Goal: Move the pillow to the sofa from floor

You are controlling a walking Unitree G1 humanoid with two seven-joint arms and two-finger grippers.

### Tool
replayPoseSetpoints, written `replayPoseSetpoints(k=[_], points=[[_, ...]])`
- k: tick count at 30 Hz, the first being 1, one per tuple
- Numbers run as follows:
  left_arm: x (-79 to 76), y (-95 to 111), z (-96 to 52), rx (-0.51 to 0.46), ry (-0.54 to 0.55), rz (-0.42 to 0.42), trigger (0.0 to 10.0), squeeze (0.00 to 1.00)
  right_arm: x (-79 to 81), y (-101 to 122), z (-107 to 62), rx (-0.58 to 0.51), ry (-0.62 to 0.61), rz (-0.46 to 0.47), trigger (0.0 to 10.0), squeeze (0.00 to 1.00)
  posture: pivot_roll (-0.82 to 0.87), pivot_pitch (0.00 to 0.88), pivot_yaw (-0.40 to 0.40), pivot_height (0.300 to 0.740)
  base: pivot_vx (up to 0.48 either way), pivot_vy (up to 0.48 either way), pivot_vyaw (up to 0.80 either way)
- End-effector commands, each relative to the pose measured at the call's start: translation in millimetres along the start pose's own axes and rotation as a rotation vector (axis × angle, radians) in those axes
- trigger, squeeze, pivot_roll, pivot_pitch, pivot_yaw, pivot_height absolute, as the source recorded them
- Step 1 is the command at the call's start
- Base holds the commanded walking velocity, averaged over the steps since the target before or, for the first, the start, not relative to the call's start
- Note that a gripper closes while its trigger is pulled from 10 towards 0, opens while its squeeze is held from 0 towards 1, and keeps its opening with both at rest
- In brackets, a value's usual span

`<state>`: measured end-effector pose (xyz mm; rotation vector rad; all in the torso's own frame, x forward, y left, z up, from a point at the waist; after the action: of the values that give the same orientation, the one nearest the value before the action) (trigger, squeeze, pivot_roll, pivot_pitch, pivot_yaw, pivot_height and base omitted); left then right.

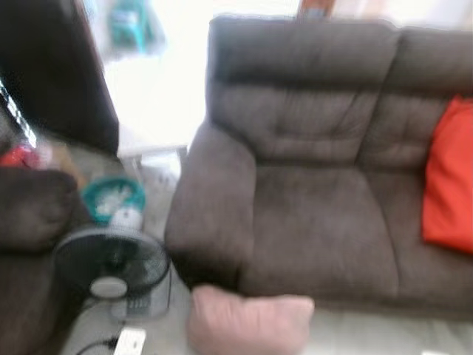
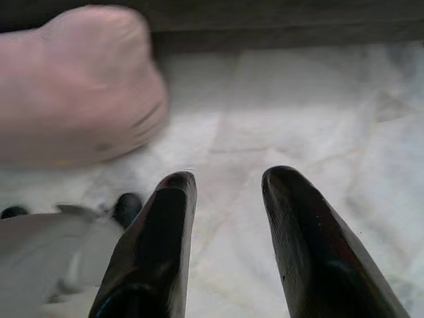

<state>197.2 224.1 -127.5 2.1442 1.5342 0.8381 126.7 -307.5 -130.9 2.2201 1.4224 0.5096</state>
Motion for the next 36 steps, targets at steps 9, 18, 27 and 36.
replayPoseSetpoints(k=[9, 18, 27, 36], points=[[-3.2, -9.4, -3.6, 0.01, -0.01, -0.008, 10.0, 0.0, -8.4, 1.9, -2.1, -0.003, -0.021, -0.005, 10.0, 0.0, -0.02, 0.009, -0.027, 0.74, 0.0, 0.069, 0.0], [-2.0, -6.8, -4.0, -0.011, 0.003, -0.019, 10.0, 0.0, -8.3, 2.1, -2.0, -0.005, -0.023, -0.004, 10.0, 0.0, -0.02, 0.009, -0.029, 0.74, 0.0, 0.0, 0.0], [-1.9, -6.1, -4.0, -0.016, -0.001, -0.019, 10.0, 0.0, -8.7, 1.4, -1.9, -0.006, -0.031, 0.014, 10.0, 0.0, -0.02, 0.013, -0.027, 0.74, 0.0, 0.0, -0.05], [-2.2, -5.8, -4.0, -0.018, -0.005, -0.016, 10.0, 0.0, -7.9, 2.6, -1.9, -0.013, -0.025, 0.009, 10.0, 0.0, -0.02, 0.014, -0.028, 0.74, 0.179, 0.0, -0.23]])
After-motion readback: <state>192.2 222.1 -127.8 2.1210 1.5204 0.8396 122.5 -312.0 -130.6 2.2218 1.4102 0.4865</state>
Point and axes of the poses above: a point about 5 cm out from each wrist's last joint towards the gripper, its own z axis pointing out of the wrist towards the gripper, its own y axis along the axis of the wrist's last joint, x = y × z, the point moved 6 cm from there along z, pointing out of the wrist towards the gripper, and after that the axes turned 12 degrees about z, right-handed, at the moved point
